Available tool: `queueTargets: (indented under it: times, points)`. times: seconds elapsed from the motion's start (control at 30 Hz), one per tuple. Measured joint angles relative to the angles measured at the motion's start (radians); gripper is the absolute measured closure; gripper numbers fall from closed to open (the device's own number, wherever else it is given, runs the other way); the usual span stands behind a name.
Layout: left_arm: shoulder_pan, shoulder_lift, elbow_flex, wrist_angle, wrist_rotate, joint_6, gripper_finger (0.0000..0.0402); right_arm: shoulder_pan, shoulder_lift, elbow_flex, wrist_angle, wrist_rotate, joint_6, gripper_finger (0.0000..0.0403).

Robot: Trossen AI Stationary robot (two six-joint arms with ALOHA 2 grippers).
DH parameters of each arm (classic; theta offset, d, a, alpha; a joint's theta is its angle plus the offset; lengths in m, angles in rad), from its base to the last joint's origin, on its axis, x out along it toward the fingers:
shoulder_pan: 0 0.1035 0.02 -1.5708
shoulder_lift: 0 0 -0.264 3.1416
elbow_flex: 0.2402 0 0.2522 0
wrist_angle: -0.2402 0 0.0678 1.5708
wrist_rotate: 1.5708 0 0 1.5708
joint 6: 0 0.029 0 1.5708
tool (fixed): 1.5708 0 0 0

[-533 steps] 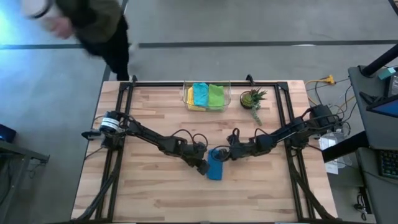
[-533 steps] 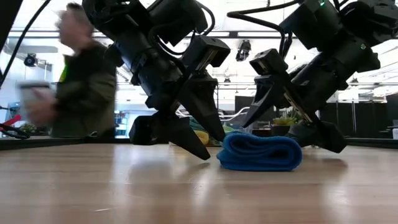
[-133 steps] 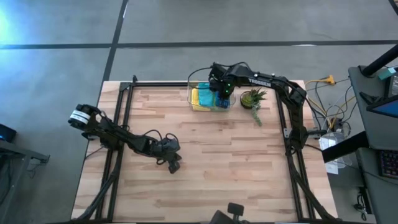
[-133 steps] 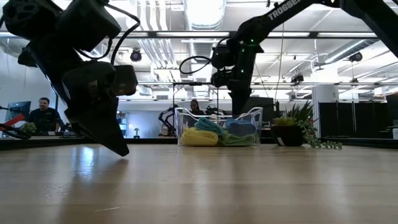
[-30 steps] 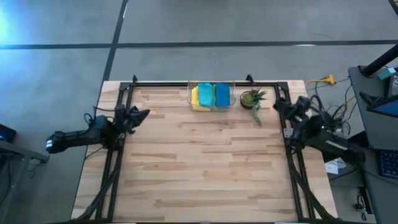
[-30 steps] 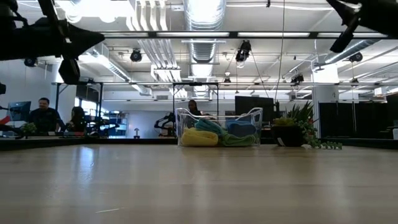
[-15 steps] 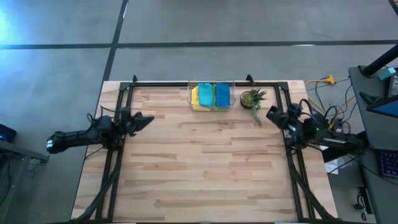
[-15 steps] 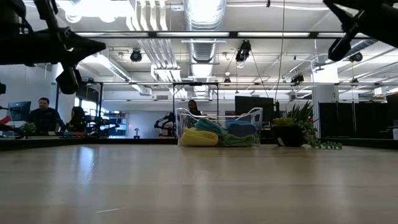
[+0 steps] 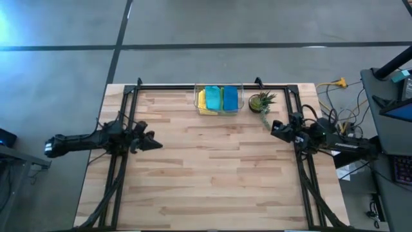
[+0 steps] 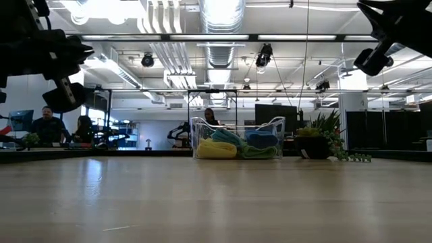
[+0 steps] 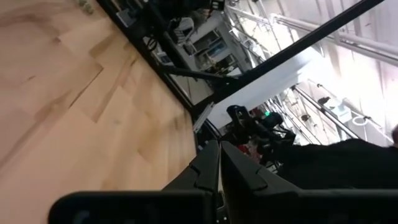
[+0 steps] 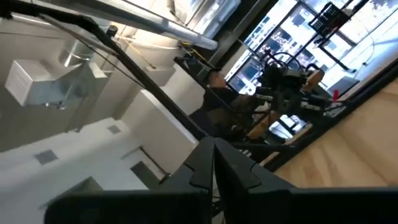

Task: Fold microfiber towels
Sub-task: Return to Home Position

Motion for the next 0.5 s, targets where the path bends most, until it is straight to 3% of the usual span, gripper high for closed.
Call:
queueTargets:
  times: [0.5]
  points:
    - [0.000, 0.067, 0.000, 0.000, 0.000, 0.000, 0.0402, 0.000, 0.007, 0.000, 0.000, 0.001, -0.083, 0.0394]
